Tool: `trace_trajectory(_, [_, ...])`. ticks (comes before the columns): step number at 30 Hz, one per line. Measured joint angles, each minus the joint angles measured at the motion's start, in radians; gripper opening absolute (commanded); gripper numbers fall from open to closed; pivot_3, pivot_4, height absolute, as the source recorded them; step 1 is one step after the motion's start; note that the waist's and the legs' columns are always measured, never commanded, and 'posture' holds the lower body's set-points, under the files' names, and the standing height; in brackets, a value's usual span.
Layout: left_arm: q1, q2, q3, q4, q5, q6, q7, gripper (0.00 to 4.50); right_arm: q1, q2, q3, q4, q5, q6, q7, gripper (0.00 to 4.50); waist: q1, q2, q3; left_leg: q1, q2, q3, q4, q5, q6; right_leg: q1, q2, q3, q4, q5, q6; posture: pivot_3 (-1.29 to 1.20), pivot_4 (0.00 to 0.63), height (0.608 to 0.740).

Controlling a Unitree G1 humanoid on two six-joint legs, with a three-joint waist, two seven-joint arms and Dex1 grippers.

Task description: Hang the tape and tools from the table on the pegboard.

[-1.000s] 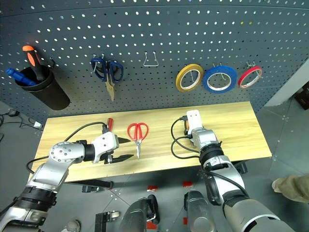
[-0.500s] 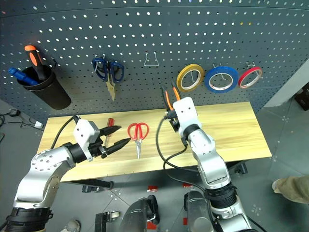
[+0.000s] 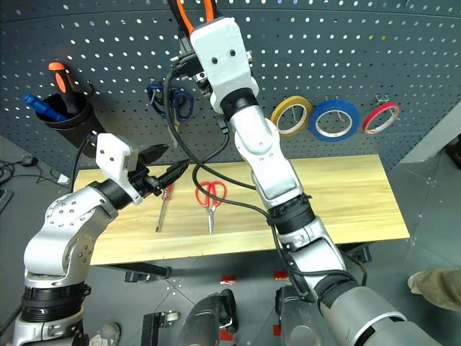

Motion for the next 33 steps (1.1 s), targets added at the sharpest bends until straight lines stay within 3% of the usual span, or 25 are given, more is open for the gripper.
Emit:
trace_trajectory(9, [-0.091,-0.04,-0.07,0.073,0.049,-0.004,0.019,3.14,-0.19,-0.027,-0.027,0.452,-0.03,-0.298,-0.058,2.61,0.027,-0.004,0.029,0.0,0.001,0.0,-0.002,0.0,0.0,0.0,0.0,0.0,-0.001,0.0,0.0,-0.02,0.364,0.74])
trace_trajectory(18, [-0.085,-0.052,-0.08,0.076,0.06,-0.009,0.011,3.14,-0.208,-0.108,-0.021,0.687,-0.115,-0.469,-0.129,2.61,0.061,-0.005,0.054,0.0,0.001,0.001,-0.001,0.0,0.0,-0.001,-0.001,-0.001,0.0,-0.001,-0.001,-0.01,0.384,0.74])
trace_trajectory(25, [-0.078,-0.057,-0.08,0.075,0.063,-0.009,0.008,3.14,-0.213,-0.114,-0.042,0.689,-0.1,-0.476,-0.115,2.61,0.067,-0.004,0.06,0.0,0.001,0.0,0.002,0.0,0.0,-0.001,-0.001,-0.001,0.003,-0.001,-0.001,-0.03,0.385,0.74])
trace_trajectory(33, [-0.083,-0.064,-0.08,0.076,0.063,-0.008,0.004,3.14,-0.139,-0.107,-0.1,0.411,0.014,-0.336,-0.04,2.61,0.07,-0.004,0.065,0.0,0.001,-0.001,0.001,0.0,0.0,-0.001,-0.002,-0.002,0.004,-0.001,-0.001,-0.05,0.39,0.74])
